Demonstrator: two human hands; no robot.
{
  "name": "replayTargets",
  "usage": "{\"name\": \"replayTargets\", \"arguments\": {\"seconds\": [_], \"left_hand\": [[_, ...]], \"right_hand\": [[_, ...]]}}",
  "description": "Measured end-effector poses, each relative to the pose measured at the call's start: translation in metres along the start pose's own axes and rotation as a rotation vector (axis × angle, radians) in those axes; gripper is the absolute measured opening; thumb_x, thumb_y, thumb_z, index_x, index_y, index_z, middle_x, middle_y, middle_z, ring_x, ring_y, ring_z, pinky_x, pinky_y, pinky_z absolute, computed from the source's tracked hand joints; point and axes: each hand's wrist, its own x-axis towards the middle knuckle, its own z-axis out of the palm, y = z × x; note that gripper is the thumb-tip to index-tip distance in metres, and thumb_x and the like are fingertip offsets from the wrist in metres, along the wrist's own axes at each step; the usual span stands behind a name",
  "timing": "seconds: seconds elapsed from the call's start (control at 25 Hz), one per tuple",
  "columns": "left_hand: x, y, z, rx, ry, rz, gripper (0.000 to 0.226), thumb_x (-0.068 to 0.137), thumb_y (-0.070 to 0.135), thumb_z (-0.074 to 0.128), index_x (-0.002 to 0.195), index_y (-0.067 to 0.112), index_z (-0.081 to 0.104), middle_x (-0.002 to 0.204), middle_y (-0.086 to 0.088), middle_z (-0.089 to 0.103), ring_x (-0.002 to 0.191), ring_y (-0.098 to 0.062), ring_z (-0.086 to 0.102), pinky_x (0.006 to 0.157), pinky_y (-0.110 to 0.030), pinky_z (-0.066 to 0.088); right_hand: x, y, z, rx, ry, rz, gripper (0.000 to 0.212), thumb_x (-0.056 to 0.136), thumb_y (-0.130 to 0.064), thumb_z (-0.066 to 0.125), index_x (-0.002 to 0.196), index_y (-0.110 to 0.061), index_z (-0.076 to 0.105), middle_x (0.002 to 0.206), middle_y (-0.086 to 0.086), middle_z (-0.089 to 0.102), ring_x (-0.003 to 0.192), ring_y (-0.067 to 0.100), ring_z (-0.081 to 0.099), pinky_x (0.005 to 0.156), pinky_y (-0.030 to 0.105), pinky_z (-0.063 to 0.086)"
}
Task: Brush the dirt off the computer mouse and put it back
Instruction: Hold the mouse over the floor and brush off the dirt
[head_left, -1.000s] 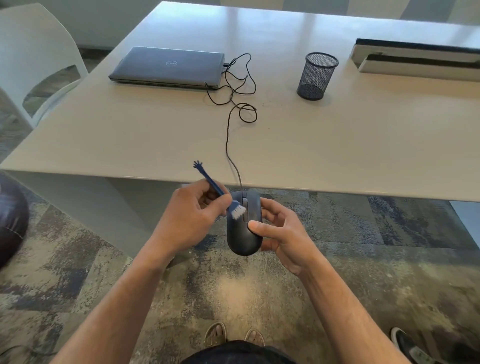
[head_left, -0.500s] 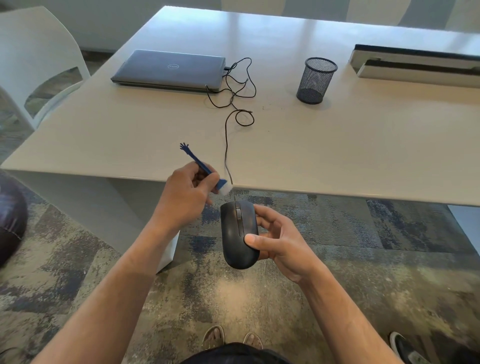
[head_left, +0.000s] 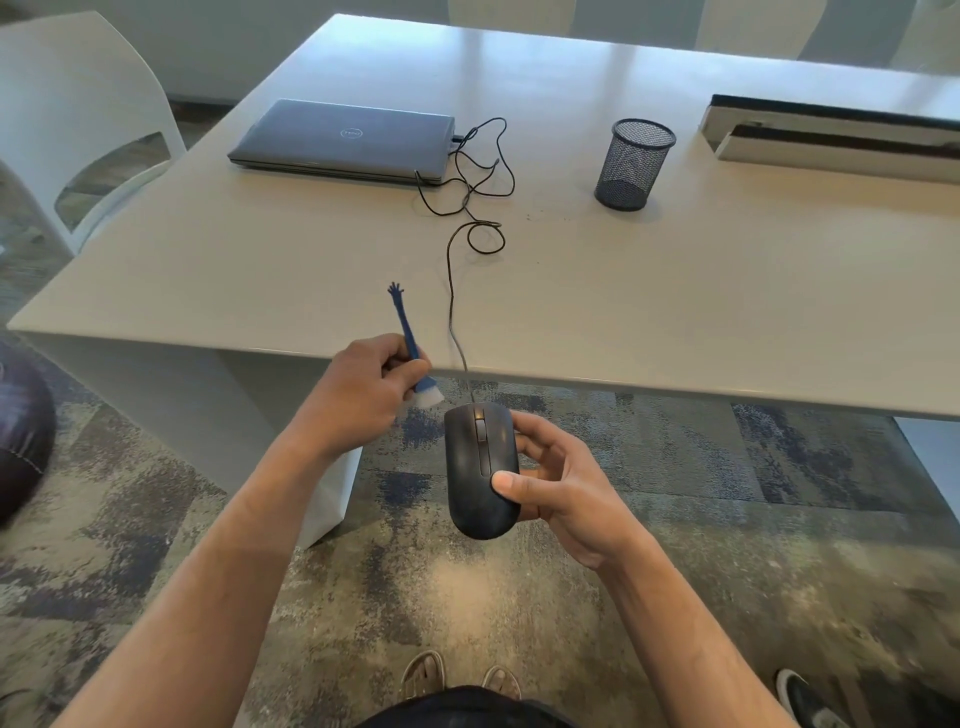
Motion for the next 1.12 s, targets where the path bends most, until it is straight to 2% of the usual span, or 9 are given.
{"name": "replayTargets", "arguments": {"seconds": [0.28,0.52,0.68,0.84,0.96,1.12], "left_hand": [[-0.005,0.003,0.011,-0.284,-0.049,-0.058,0.017,0.102,0.011,0.052,0.096,0.007,0.067,0.076,-0.013,0.061,0.069,-0.022,0.053,0.062,-0.025,0.047],[-0.003,-0.004,0.015,-0.355,-0.127,-0.115,0.018,0.103,0.01,0.051,0.097,0.004,0.067,0.082,-0.014,0.059,0.064,-0.011,0.054,0.059,-0.022,0.047],[-0.005,-0.014,0.001,-0.347,-0.158,-0.141,0.018,0.102,0.009,0.052,0.095,0.002,0.067,0.074,-0.007,0.059,0.054,-0.003,0.053,0.052,-0.016,0.045],[0.001,-0.013,-0.003,-0.368,-0.109,-0.126,0.019,0.103,0.009,0.051,0.096,0.002,0.067,0.075,-0.011,0.057,0.058,-0.01,0.051,0.056,-0.02,0.045],[0.004,-0.006,0.009,-0.362,-0.152,-0.107,0.02,0.103,0.01,0.05,0.096,0.005,0.068,0.079,-0.011,0.057,0.059,-0.007,0.052,0.056,-0.019,0.046],[0.004,-0.009,0.01,-0.339,-0.223,-0.129,0.021,0.103,0.013,0.051,0.094,0.005,0.069,0.075,-0.008,0.056,0.06,-0.011,0.051,0.061,-0.024,0.044]], "right_hand": [[0.003,0.0,0.006,-0.024,-0.032,0.013,0.063,0.078,-0.001,0.076,0.137,-0.012,0.057,0.132,0.025,0.06,0.095,0.037,0.072,0.065,0.046,0.062],[0.003,-0.002,0.003,-0.006,-0.007,0.012,0.06,0.077,-0.003,0.077,0.134,-0.014,0.061,0.131,0.023,0.062,0.09,0.033,0.074,0.064,0.044,0.064],[0.002,-0.003,-0.004,0.014,0.005,0.014,0.06,0.077,-0.003,0.076,0.135,-0.013,0.061,0.132,0.024,0.061,0.088,0.032,0.073,0.063,0.042,0.064],[0.004,-0.001,-0.005,-0.016,-0.051,0.025,0.064,0.079,-0.001,0.075,0.139,-0.012,0.056,0.135,0.023,0.06,0.097,0.039,0.07,0.067,0.046,0.061],[0.007,0.0,-0.002,-0.044,-0.084,0.03,0.065,0.079,-0.001,0.075,0.14,-0.013,0.055,0.136,0.022,0.06,0.102,0.044,0.068,0.072,0.051,0.059],[0.005,-0.002,-0.004,-0.017,-0.042,0.015,0.064,0.078,-0.001,0.076,0.138,-0.012,0.057,0.134,0.022,0.061,0.099,0.042,0.069,0.068,0.048,0.061]]}}
